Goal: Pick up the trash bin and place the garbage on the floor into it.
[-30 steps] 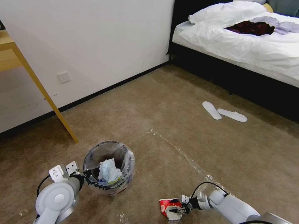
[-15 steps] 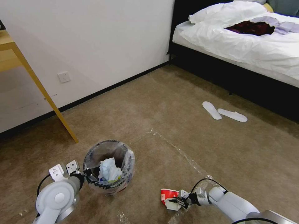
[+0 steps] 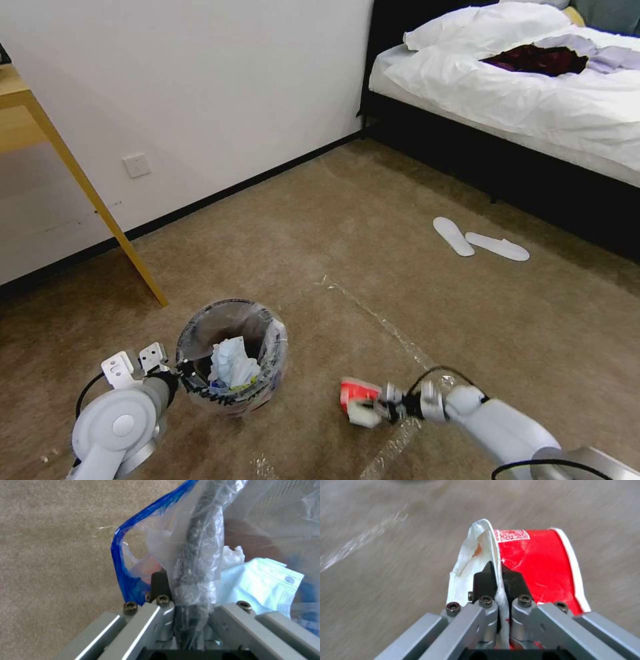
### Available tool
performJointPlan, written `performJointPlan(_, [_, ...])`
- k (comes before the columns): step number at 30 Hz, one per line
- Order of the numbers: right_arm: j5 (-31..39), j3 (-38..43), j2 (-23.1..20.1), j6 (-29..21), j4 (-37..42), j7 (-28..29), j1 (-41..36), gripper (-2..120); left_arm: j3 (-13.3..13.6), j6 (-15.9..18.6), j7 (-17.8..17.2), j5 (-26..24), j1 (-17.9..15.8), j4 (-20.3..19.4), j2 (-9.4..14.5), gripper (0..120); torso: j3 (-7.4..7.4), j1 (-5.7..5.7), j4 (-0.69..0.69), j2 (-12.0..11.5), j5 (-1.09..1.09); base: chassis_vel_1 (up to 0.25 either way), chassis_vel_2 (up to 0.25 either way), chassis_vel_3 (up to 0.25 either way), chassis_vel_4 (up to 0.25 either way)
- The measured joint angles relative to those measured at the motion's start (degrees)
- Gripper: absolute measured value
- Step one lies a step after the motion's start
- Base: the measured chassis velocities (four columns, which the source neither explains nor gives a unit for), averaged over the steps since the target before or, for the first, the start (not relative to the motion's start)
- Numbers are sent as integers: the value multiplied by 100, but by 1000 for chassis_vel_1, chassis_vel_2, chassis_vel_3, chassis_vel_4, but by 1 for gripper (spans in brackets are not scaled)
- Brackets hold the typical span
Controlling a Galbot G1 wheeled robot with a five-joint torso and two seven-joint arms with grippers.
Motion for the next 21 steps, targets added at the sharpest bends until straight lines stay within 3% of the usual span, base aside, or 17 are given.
performJointPlan(2, [58, 114, -133, -35, 283, 24, 18, 0, -1, 2, -16, -24, -5, -27, 7, 0, 0, 0, -2, 0, -1, 0, 0, 0, 0])
performJointPlan(5, [311, 467, -636, -216, 1398, 122, 61, 0, -14, 9, -57, -80, -15, -94, 33, 0, 0, 0, -1, 1, -1, 0, 0, 0, 0])
performJointPlan(16, [584, 1180, -1104, -295, 2290, 365, 137, 0, -64, 14, -65, -78, 54, -202, 40, 0, 0, 0, -1, 1, 2, 0, 0, 0, 0])
performJointPlan(21, [1096, 1648, -1343, -412, 2862, 528, 325, 0, -68, 24, -71, -63, 75, -217, 28, 0, 0, 0, -1, 1, 1, 0, 0, 0, 0])
